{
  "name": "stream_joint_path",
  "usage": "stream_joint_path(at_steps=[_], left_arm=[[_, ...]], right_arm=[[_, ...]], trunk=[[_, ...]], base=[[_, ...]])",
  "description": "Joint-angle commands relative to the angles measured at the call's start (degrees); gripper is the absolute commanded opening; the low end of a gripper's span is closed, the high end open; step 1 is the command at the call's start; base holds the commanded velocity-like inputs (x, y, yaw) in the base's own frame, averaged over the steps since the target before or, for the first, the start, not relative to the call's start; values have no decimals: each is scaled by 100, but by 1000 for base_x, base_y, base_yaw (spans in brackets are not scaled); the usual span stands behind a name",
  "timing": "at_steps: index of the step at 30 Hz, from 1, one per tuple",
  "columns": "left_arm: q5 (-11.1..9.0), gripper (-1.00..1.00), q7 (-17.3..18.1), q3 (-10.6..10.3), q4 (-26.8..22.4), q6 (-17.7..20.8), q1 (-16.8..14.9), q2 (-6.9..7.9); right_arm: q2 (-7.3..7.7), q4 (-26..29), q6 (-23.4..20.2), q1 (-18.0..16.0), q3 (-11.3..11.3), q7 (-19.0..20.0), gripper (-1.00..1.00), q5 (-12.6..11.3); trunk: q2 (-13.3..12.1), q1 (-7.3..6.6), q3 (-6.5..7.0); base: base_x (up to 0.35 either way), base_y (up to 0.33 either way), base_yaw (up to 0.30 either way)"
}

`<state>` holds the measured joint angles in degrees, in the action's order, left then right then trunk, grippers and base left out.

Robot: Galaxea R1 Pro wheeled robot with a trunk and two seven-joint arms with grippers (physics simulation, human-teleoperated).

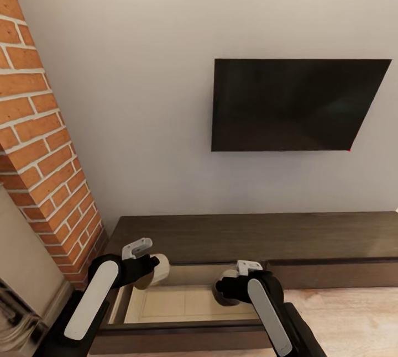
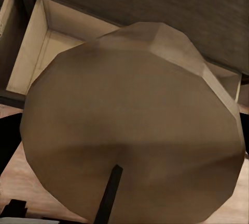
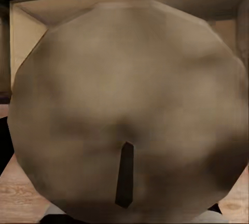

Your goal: Place each of the two pumpkins and all three candles from the living room inside a cabinet in the living room (use any cabinet), then make sure every cabinet is closed, and position the cauldron so it is next to a table in the living room.

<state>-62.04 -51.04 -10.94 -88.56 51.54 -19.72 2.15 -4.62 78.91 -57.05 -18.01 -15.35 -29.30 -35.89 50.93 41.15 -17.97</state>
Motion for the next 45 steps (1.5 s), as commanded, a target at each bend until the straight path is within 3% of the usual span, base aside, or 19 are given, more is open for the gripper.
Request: stream_joint_path(at_steps=[1, 4, 7, 15, 18, 21, 25, 36, 45], left_arm=[[-36, -100, -50, -10, 8, 13, -6, 5], [-24, -100, -110, -13, 102, -3, -6, 3], [-24, -100, -387, -19, 201, -23, -11, -40], [50, -100, -976, -24, 681, -66, -95, -454], [146, -100, -1008, -24, 1020, -117, -211, -490], [326, -100, -1012, -24, 1532, -365, -385, -518], [488, -100, -1008, -40, 1771, -637, -449, -606], [622, -100, -918, -67, 1861, -959, -479, -706], [616, -100, -886, -333, 1893, -1091, -480, -675]], right_arm=[[-17, -31, 5, -7, -12, -69, -100, -23], [-59, -128, 105, -9, -66, -68, -100, -12], [-71, -156, 214, -9, -115, -67, -100, -7], [-81, -159, 614, -20, -618, -132, -100, 6], [-98, -301, 767, -68, -732, -142, -100, 3], [-254, -566, 955, -274, -888, -146, -100, -12], [-421, -1008, 1182, -451, -1084, -146, -100, -36], [-538, -1245, 1356, -579, -1354, -158, -100, -57], [-538, -1249, 1357, -581, -1365, -164, -100, -64]], trunk=[[6, 1, -7], [6, 1, -7], [6, 1, -7], [6, 1, -7], [6, 1, -7], [6, 1, -7], [6, 1, -7], [6, 1, -7], [6, 1, -7]], base=[[9, 0, 0], [4, 0, 0], [1, 0, 0], [0, 0, 0], [0, 0, 0], [0, 0, 0], [0, 0, 0], [0, 0, 0], [0, 62, 0]])
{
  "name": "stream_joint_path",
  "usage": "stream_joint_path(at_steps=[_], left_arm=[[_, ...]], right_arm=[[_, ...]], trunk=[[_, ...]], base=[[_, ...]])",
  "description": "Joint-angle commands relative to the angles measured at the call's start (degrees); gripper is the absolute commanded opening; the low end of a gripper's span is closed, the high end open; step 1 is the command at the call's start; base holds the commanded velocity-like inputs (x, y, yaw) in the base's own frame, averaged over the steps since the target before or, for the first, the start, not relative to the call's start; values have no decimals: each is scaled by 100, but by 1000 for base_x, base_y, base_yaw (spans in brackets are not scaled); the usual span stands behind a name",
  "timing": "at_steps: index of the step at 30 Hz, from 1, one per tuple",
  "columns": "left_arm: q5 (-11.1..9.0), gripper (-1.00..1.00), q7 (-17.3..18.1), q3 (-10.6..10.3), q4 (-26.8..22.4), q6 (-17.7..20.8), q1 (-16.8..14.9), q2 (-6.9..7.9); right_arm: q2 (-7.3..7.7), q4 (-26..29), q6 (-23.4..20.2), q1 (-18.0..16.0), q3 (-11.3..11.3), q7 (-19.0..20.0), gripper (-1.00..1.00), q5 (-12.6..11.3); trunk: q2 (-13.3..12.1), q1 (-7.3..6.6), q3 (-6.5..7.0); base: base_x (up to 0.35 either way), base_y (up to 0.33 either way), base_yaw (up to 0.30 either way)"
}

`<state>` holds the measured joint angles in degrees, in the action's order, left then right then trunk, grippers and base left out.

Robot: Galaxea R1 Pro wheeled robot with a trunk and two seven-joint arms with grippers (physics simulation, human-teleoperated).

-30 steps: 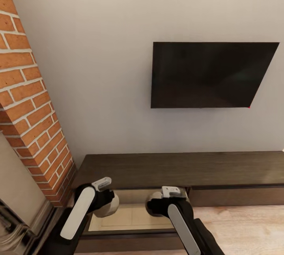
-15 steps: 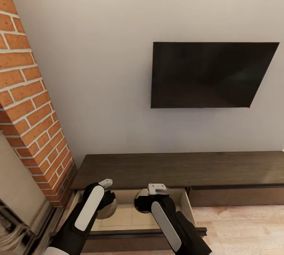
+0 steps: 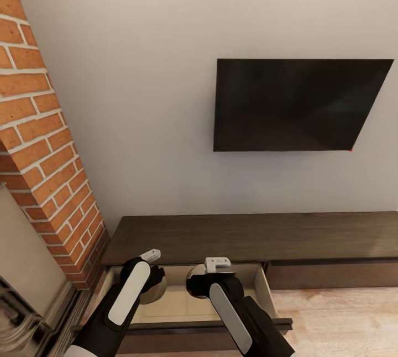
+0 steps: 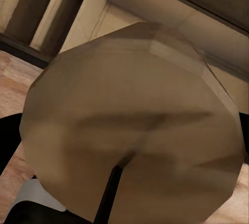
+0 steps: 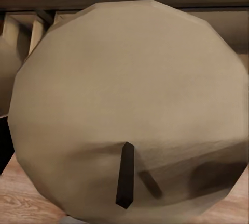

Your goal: Place each of the two pumpkins and all three candles from the living room inside a cabinet in the living room (use any cabinet), then make sure every cabinet is closed, and position the cauldron so it is next to a table in the living room.

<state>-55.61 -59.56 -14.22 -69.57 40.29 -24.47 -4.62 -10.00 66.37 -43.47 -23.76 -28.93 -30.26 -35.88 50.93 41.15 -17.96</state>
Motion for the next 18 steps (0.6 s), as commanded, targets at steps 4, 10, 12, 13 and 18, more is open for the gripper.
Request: stream_joint_path(at_steps=[4, 10, 12, 13, 18], left_arm=[[-22, -100, -31, -17, -9, 32, -5, 11], [-20, -100, -30, -20, -13, 32, -5, 19], [-20, -100, -30, -23, -13, 32, -5, 18], [-24, -100, -30, -23, -13, 32, -5, 16], [-26, -100, -30, -28, -13, 32, -5, 17]], right_arm=[[0, 7, -7, -6, -7, -67, -100, -68], [0, 8, -12, -6, -8, -67, -100, -68], [0, 8, -13, -6, -8, -67, -100, -68], [0, 8, -13, -6, -8, -67, -100, -68], [0, 8, -13, -6, -8, -67, -100, -68]], trunk=[[6, 1, -8], [6, 1, -8], [6, 1, -8], [6, 1, -8], [6, 1, -8]], base=[[0, 90, 0], [81, 84, 0], [72, 62, 0], [43, 31, 0], [150, 10, 0]])
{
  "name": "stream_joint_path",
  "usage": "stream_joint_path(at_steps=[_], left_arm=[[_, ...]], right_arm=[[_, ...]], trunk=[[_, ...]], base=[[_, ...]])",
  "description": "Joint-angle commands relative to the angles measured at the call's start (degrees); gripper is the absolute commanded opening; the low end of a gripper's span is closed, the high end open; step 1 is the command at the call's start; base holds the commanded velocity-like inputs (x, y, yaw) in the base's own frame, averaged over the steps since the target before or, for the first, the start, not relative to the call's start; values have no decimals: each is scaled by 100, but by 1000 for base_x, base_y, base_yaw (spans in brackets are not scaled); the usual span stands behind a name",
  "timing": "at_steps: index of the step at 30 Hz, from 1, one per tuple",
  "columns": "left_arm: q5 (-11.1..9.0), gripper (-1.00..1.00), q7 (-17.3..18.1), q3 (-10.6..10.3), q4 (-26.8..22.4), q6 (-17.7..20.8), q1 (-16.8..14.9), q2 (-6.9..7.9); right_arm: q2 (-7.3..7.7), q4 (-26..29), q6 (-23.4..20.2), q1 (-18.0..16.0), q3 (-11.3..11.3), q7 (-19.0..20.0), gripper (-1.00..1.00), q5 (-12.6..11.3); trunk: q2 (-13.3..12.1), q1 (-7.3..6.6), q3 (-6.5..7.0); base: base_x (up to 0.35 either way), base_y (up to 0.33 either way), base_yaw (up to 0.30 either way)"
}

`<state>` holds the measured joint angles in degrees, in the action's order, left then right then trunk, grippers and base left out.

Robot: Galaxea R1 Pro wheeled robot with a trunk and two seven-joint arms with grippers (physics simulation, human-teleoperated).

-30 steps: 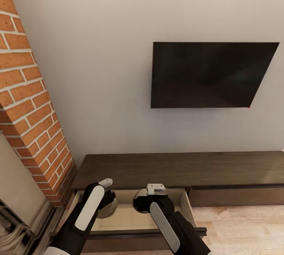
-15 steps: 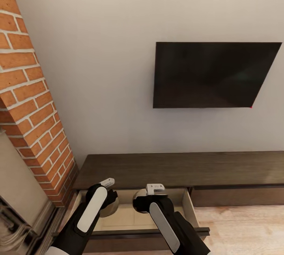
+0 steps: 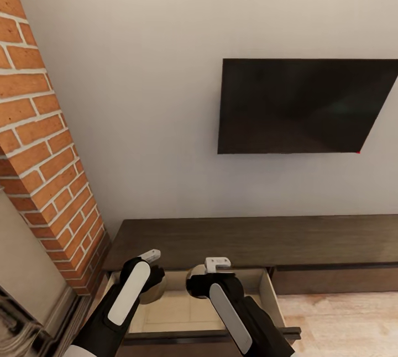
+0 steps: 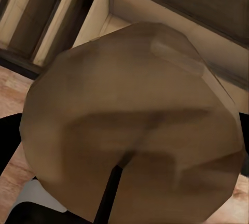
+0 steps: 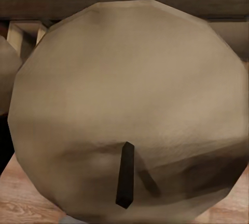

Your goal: Place each of the two pumpkins and all three candles from the living room inside a cabinet in the living room (use any cabinet), then make sure every cabinet is closed, and position the cauldron so it is next to a table in the living room.

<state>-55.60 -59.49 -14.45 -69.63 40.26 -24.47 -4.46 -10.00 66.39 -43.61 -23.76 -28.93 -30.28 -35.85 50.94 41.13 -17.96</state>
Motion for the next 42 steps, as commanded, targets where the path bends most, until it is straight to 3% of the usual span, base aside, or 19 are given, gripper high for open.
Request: stream_joint_path(at_steps=[1, 26, 37, 39, 42], left_arm=[[-26, -100, -37, -4, -7, 35, -5, 0], [-30, -100, -37, 4, -105, 35, -5, -26], [-87, -100, -25, 3, -123, 43, -5, -29], [-89, -100, 104, -1, -106, 42, -5, -27], [-30, -100, 565, -4, -66, 37, -5, -8]], right_arm=[[0, 6, 2, -6, -7, -66, -100, -72], [0, 6, -7, -6, -7, -66, -100, -80], [6, 50, 13, -6, 0, -19, -100, -74], [17, 68, 17, -6, 1, -6, -100, -73], [27, 69, 19, -6, -2, 2, -100, -70]], trunk=[[6, 3, -8], [6, 3, -8], [447, 244, -205], [527, 288, -241], [647, 354, -295]], base=[[132, 3, 0], [32, 27, 0], [0, 0, 0], [0, 0, 0], [0, 0, 0]])
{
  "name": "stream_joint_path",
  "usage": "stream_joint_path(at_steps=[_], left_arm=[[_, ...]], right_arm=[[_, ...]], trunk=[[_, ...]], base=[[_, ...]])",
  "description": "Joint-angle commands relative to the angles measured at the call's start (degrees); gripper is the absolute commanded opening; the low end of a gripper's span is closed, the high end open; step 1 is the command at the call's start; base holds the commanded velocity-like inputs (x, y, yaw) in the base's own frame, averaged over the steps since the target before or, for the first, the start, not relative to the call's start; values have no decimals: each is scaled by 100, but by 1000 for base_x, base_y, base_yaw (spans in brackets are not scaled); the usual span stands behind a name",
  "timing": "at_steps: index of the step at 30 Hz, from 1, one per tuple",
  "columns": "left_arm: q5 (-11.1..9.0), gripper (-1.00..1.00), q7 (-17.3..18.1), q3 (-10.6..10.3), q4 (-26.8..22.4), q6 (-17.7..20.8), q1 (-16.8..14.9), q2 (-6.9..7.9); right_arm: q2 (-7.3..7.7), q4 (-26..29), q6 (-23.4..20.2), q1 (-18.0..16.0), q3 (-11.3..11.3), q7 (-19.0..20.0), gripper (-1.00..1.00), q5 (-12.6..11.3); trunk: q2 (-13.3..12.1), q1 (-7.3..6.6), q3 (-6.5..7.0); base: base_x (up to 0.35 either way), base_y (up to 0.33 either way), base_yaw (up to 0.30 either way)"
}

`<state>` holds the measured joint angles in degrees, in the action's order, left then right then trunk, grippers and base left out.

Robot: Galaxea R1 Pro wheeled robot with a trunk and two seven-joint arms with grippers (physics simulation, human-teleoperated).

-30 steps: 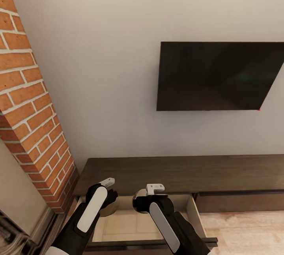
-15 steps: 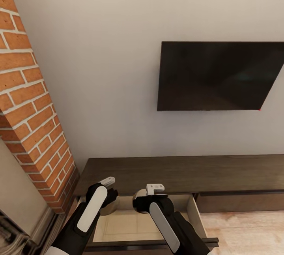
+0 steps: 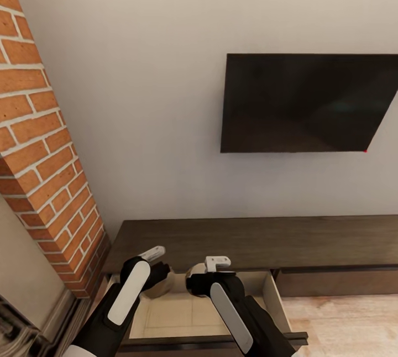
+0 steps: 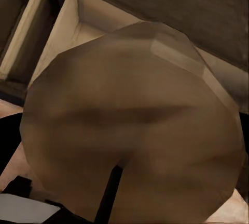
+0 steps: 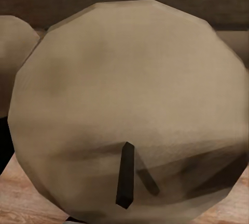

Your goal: Place each of the two pumpkins and all three candles from the living room inside a cabinet in the living room (use any cabinet), then make sure every cabinet is closed, and position the cauldron so it is next to a table in the living room.

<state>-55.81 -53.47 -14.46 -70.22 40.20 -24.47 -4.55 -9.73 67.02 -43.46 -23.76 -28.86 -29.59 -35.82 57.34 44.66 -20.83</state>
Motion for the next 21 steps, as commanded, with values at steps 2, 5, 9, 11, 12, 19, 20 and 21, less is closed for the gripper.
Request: stream_joint_path(at_steps=[2, 5, 9, 11, 12, 19, 20, 21], left_arm=[[9, -100, 112, -4, 1, 41, -5, 8], [17, -100, 243, -2, 7, 40, -5, 14], [18, -100, 292, 3, 11, 40, -5, 26], [18, -100, 298, 6, 10, 40, -5, 34], [18, -100, 299, 9, 9, 40, -5, 37], [11, -100, 302, 13, 15, 40, -5, 42], [10, -100, 302, 13, 17, 40, -5, 42], [9, -100, 302, 13, 17, 40, -5, 42]], right_arm=[[2, 1, -4, -6, -12, -66, -100, -69], [-1, -9, -31, -6, -14, -60, -100, -66], [10, 10, -13, -6, -8, -56, -100, -73], [9, 17, -4, -6, -6, -59, -100, -73], [8, 20, -1, -6, -6, -61, -100, -74], [7, 103, 1, -6, -6, -82, -100, -74], [12, 114, 4, -6, 5, -77, -100, -74], [14, 116, 4, -6, 7, -79, -100, -74]], trunk=[[87, 45, -44], [208, 111, -98], [368, 199, -169], [448, 243, -205], [488, 265, -223], [769, 419, -349], [809, 441, -367], [849, 462, -385]], base=[[0, 0, 0], [0, 0, 0], [0, 0, 0], [0, 0, 0], [0, 0, 0], [0, 0, 0], [0, 0, 0], [0, 0, 0]])
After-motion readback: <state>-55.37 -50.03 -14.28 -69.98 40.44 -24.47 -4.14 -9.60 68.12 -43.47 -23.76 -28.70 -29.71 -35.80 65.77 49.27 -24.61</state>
